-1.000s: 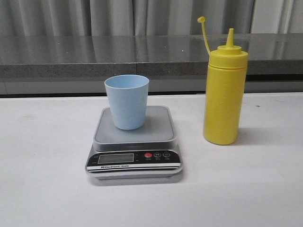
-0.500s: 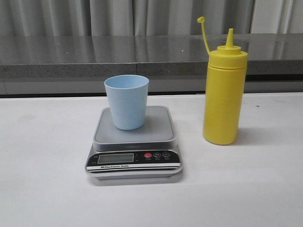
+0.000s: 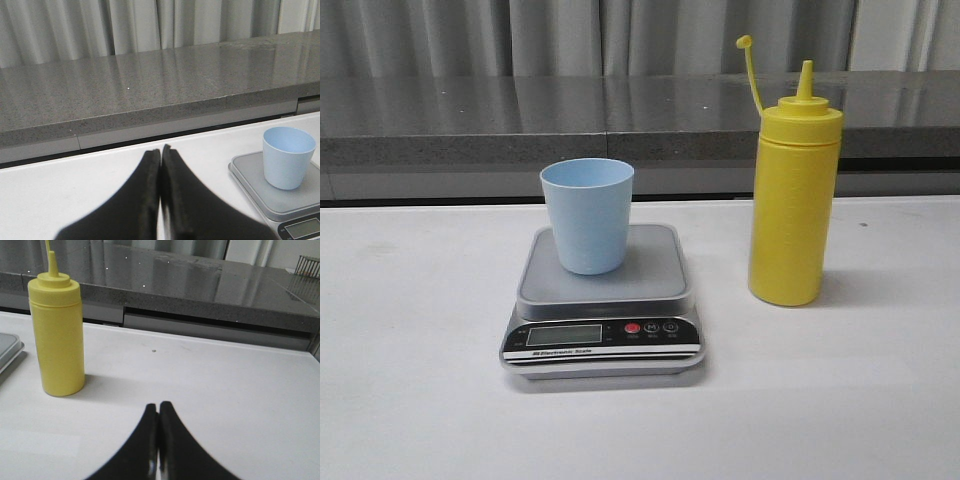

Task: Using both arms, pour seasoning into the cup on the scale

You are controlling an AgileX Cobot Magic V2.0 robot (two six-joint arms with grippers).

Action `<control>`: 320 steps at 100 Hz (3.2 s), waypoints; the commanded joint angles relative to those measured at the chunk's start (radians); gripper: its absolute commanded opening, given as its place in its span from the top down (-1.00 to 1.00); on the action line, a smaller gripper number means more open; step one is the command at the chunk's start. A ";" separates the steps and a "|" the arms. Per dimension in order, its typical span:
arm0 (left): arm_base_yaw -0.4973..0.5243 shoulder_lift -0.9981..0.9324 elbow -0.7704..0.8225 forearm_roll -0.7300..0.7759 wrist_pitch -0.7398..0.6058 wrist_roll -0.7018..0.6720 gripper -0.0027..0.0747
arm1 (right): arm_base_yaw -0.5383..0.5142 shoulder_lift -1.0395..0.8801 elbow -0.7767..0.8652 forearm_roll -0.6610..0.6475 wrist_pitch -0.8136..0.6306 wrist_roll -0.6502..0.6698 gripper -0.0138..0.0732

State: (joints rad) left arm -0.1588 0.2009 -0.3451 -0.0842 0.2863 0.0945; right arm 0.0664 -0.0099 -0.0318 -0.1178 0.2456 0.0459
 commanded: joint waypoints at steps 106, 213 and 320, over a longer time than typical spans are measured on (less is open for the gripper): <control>0.002 0.008 -0.024 -0.004 -0.076 -0.003 0.98 | -0.005 -0.016 0.061 0.002 -0.181 -0.015 0.96; 0.095 -0.209 0.274 0.135 -0.204 -0.003 0.98 | -0.005 -0.016 0.061 0.002 -0.181 -0.015 0.96; 0.095 -0.240 0.355 0.171 -0.286 -0.005 0.98 | -0.005 -0.016 0.061 0.002 -0.181 -0.015 0.96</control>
State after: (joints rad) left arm -0.0665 -0.0065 0.0014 0.0869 0.0838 0.0945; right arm 0.0664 -0.0099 0.0274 -0.1158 0.1439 0.0414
